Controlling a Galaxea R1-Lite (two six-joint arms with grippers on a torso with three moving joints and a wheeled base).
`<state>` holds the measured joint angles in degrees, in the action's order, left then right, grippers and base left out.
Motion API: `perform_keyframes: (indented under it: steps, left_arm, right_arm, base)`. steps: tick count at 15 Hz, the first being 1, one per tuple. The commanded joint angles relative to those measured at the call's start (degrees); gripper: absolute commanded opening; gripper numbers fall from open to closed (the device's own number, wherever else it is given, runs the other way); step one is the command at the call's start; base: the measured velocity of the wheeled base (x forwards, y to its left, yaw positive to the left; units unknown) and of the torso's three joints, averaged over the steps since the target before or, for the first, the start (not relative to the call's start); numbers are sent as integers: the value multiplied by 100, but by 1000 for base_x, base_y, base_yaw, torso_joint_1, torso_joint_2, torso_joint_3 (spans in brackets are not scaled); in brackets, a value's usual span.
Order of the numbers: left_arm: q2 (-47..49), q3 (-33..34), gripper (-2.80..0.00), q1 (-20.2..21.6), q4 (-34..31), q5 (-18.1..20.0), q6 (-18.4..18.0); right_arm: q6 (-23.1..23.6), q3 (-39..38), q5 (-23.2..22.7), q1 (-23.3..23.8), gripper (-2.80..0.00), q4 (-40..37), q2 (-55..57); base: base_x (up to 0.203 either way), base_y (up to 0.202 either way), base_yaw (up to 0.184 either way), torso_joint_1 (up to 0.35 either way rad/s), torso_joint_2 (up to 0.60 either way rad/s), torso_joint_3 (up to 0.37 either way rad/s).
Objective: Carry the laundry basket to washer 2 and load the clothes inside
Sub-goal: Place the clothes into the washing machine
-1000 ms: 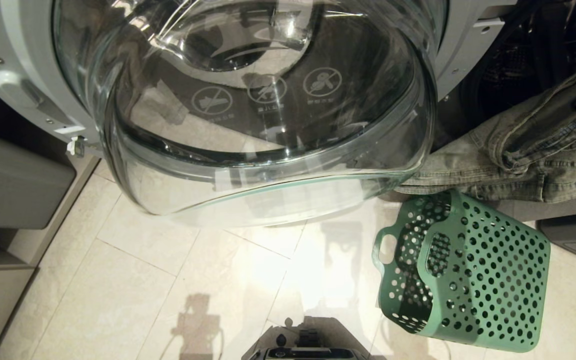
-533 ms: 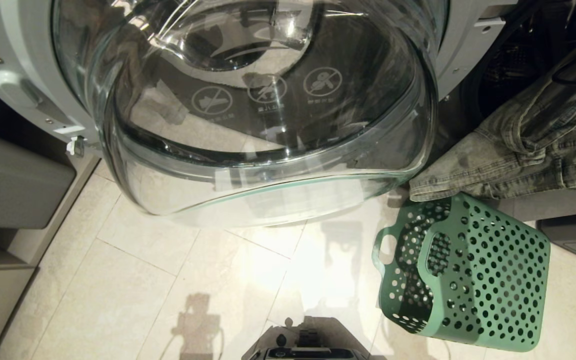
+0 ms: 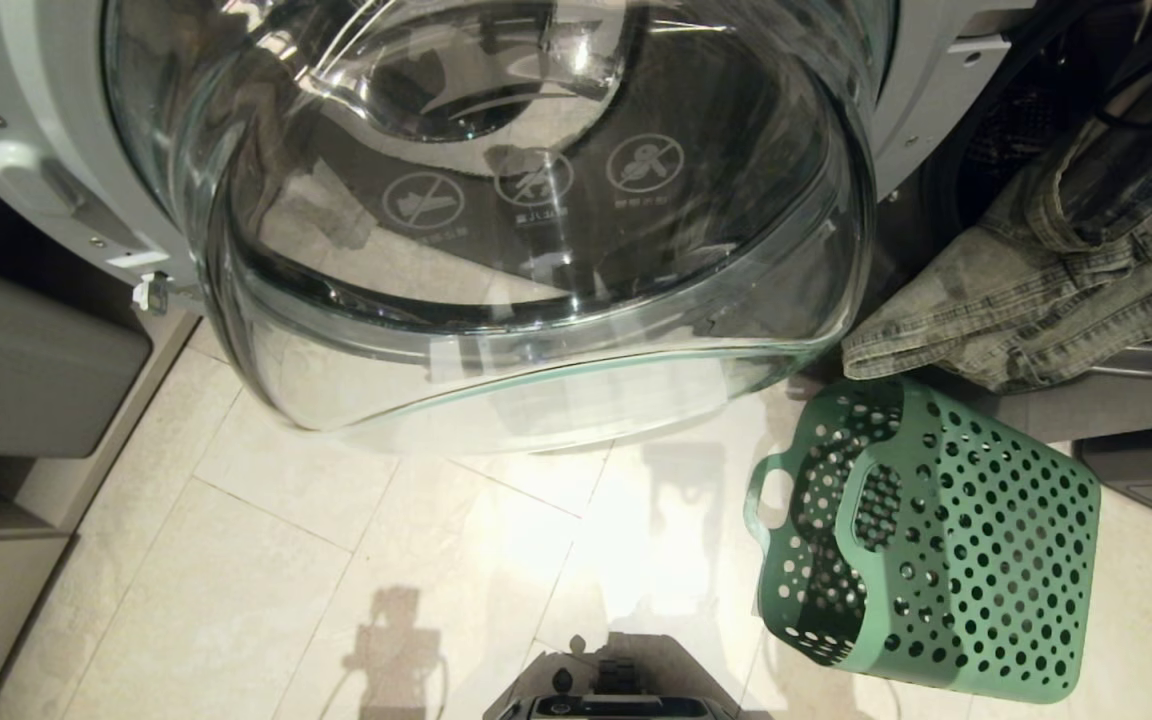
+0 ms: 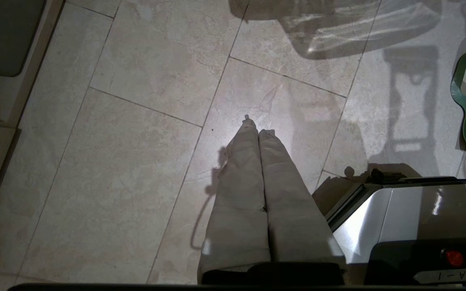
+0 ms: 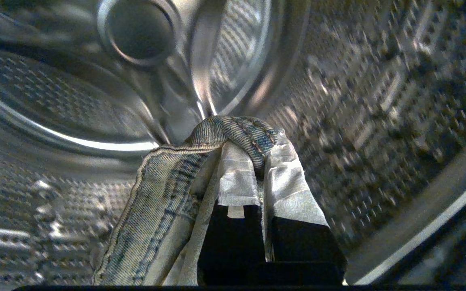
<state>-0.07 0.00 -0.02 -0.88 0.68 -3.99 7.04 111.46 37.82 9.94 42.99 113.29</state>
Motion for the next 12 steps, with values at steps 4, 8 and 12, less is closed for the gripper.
perform_keyframes:
  steps: [4,8,12]
  left_arm:
    - [-1,9,-280,-2,0,2,-2]
    - [-1,9,-280,2,0,2,-5]
    - [-1,9,-280,2,0,2,-6]
  right_arm:
    - [440,42,-395,-36,-280,963,57]
    - [430,33,-399,-10,-280,1087,162]
    - [649,39,-401,-10,-280,1847,284]
  base:
    - [0,0,0,0,0,0]
    - [0,0,0,0,0,0]
    - [0,0,0,0,0,0]
